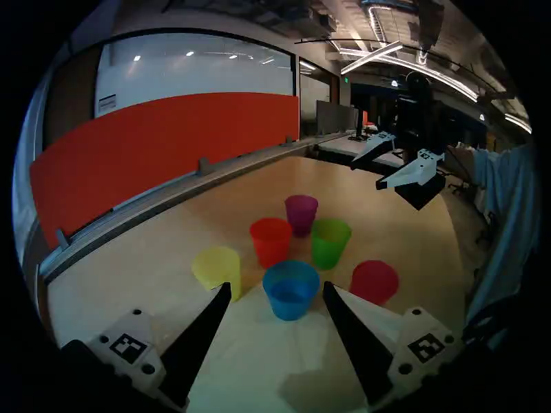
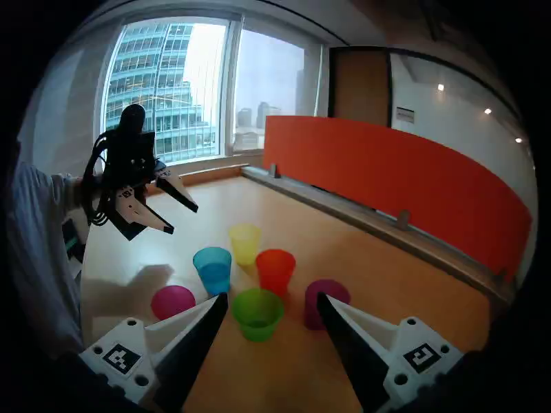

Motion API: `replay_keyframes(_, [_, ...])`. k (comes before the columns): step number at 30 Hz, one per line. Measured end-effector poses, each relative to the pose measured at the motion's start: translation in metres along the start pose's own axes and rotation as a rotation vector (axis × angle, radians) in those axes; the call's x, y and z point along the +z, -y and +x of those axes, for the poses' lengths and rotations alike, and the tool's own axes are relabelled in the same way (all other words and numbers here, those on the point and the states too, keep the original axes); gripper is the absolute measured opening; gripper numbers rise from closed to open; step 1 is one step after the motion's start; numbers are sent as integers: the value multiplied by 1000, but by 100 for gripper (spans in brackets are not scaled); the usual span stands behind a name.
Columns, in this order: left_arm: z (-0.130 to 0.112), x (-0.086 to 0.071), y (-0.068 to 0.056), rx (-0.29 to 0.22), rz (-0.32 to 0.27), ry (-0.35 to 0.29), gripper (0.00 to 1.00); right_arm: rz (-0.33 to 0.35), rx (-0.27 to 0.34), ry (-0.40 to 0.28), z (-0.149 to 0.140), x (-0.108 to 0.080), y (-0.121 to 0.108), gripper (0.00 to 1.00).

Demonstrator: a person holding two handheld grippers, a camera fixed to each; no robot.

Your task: Pour water

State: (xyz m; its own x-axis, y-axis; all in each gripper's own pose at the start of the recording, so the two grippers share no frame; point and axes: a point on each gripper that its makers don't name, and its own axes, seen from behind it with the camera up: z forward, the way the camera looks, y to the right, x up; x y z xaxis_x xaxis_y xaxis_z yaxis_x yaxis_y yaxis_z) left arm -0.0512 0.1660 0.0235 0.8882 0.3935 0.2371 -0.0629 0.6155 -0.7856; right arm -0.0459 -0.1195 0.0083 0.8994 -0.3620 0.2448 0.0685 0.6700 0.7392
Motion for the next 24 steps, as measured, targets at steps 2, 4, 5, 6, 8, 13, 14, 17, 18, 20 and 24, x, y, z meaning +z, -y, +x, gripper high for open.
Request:
replay_keyframes(2, [-6, 2, -2, 7, -8, 14, 99, 3, -4, 11, -5, 3, 1, 100])
replay_keyframes(4, [-11, 5, -4, 11, -15, 27, 99, 7, -8, 20, -10, 6, 1, 100])
replay_keyframes(5, [-14, 6, -5, 13, -19, 35, 99, 9, -10, 25, -12, 8, 2, 100])
replay_keyframes(6, [-16, 7, -5, 15, -22, 41, 99, 10, -11, 30, -14, 10, 2, 100])
replay_keyframes(8, [-20, 9, -7, 18, -29, 53, 99, 18, -12, 38, -18, 13, 3, 100])
replay_keyframes(13, [-31, 14, -9, 22, -46, 87, 99, 32, -15, 63, -28, 20, 6, 100])
replay_keyframes(14, [-34, 16, -9, 23, -50, 95, 99, 34, -17, 68, -30, 22, 7, 100])
replay_keyframes(17, [-40, 20, -9, 32, -57, 116, 99, 41, -20, 85, -37, 26, 8, 100])
replay_keyframes(18, [-42, 21, -9, 35, -59, 123, 99, 44, -21, 91, -39, 28, 8, 100])
replay_keyframes(20, [-46, 25, -10, 41, -65, 140, 99, 49, -23, 102, -43, 31, 9, 100])
replay_keyframes(24, [-52, 32, -13, 50, -80, 169, 99, 58, -26, 119, -50, 38, 9, 100])
